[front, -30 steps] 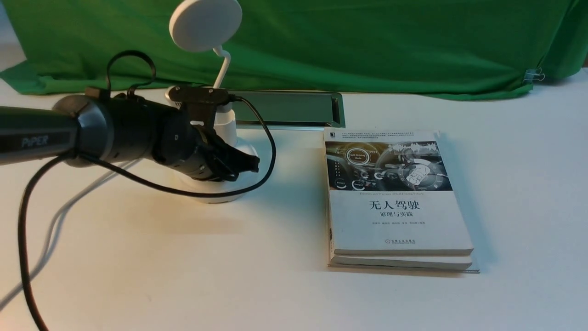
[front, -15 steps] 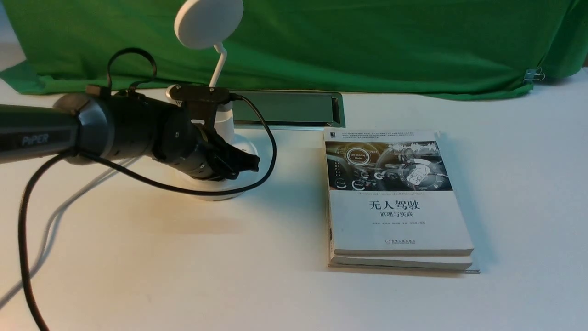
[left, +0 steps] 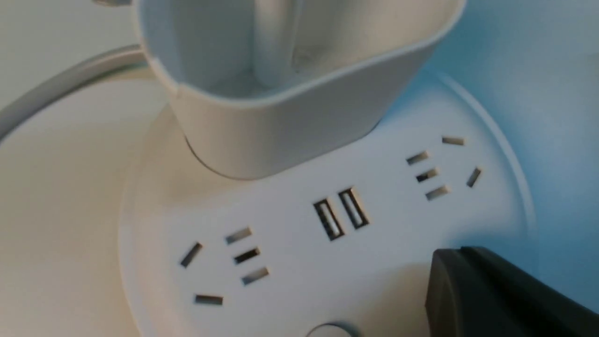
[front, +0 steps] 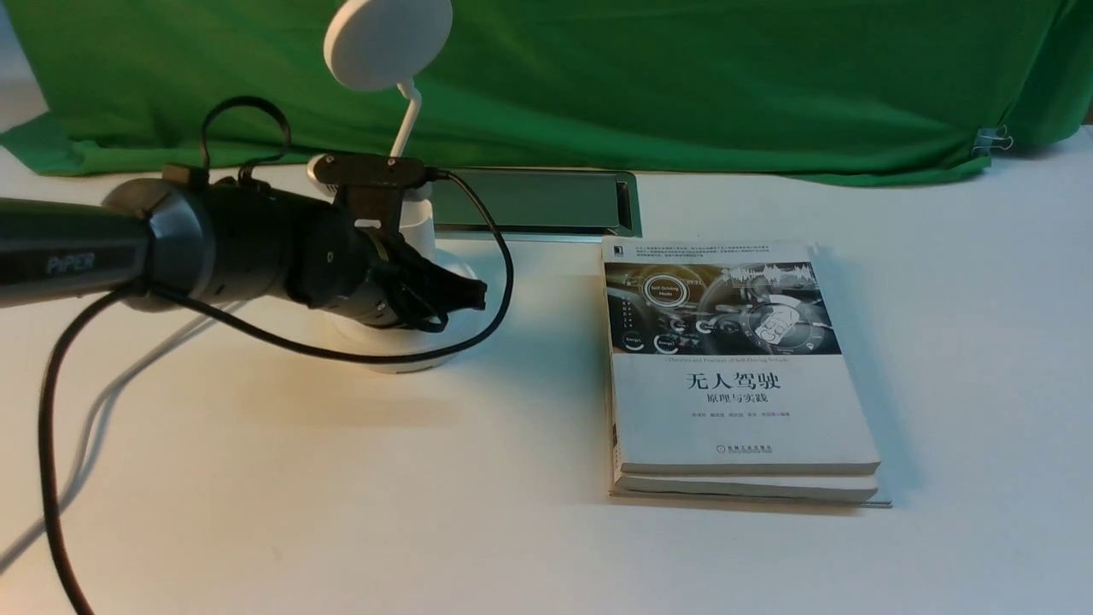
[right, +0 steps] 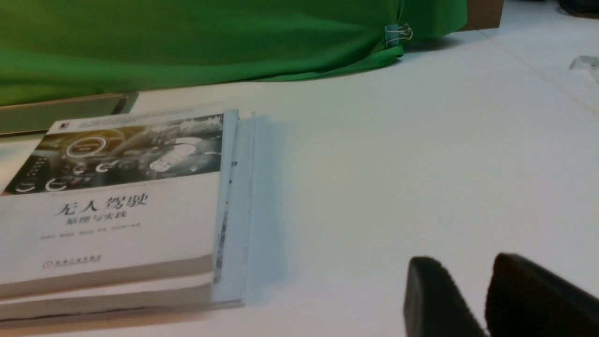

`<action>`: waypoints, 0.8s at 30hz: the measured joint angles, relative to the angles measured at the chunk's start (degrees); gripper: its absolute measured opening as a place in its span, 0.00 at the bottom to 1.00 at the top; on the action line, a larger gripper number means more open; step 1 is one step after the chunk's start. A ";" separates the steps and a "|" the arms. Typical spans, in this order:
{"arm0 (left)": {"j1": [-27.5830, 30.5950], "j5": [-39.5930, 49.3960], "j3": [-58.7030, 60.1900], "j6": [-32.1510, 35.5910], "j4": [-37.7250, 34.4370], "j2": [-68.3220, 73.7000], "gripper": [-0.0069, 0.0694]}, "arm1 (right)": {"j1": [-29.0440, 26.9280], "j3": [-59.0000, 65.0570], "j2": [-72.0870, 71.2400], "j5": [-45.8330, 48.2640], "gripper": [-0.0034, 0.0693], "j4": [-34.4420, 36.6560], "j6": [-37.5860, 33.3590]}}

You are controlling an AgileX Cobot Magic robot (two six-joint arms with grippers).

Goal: Turn on the desk lamp on the white desktop with your hand.
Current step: 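Press the power button on the lamp base to turn the lamp on with the left gripper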

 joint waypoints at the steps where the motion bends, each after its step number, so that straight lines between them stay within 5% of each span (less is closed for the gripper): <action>1: 0.00 -0.09 0.00 0.00 -0.08 -0.01 0.09 | 0.00 0.00 0.00 0.00 0.38 0.00 0.00; 24: -1.91 -0.19 -0.80 0.21 5.12 1.76 0.09 | 0.00 0.00 0.00 0.05 0.37 0.00 0.00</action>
